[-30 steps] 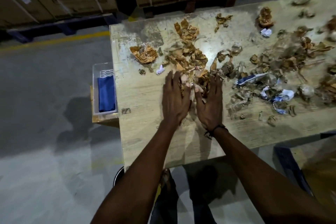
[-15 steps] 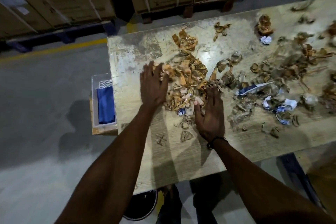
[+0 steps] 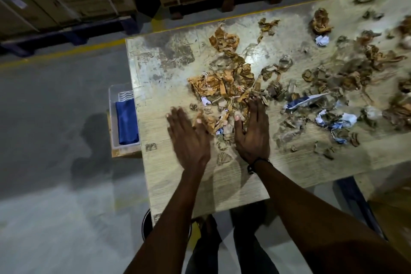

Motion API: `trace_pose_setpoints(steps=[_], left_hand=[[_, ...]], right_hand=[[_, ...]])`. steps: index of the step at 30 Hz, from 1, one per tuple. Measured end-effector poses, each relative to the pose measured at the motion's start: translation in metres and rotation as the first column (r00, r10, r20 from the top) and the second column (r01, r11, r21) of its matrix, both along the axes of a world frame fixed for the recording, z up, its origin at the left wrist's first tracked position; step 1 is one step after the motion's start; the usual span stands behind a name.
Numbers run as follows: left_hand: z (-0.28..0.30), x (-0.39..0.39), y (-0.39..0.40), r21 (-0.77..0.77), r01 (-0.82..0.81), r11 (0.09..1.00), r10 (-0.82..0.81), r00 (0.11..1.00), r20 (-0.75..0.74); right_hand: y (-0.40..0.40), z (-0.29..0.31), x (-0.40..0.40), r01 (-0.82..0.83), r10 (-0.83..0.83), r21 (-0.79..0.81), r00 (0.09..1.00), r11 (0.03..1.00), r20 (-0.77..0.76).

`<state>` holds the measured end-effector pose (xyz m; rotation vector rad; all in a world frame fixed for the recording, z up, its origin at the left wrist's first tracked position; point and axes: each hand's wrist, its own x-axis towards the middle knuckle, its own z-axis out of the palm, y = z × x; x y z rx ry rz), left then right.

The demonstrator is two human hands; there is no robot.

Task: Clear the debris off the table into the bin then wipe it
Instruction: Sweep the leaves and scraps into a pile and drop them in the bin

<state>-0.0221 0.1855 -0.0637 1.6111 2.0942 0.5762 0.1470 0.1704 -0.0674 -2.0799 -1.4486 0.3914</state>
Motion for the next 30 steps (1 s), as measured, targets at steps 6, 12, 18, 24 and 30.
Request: trace_pose_setpoints(steps=[6,12,18,24,30], left_hand=[[0.007,0.037,0.023,0.079,0.177,0.981,-0.187,0.972,0.145],[0.005,-0.032,-0.056,0.030,-0.093,0.995,0.094,0.995,-0.024],[0.001,0.020,-0.015,-0.058,-0.034,0.998,0.031,0.999,-0.037],[0.004,0.026,-0.007,0.062,0.014,0.998,-0.019,0.997,0.079],[-0.006,-0.017,-0.102,0.011,-0.151,0.988,0.151,0.986,-0.075]], right_hand=[[-0.002,0.001,-0.002,0.006,-0.006,0.007,1.000,1.000,0.010],[-0.003,0.003,-0.003,0.004,-0.004,-0.030,1.000,1.000,0.004],[-0.002,0.002,-0.003,0.009,-0.009,-0.029,1.000,1.000,0.005],[-0.002,0.000,-0.003,0.013,-0.013,-0.005,1.000,1.000,0.006],[-0.003,0.001,-0.002,-0.004,0.004,0.011,1.000,1.000,-0.005]])
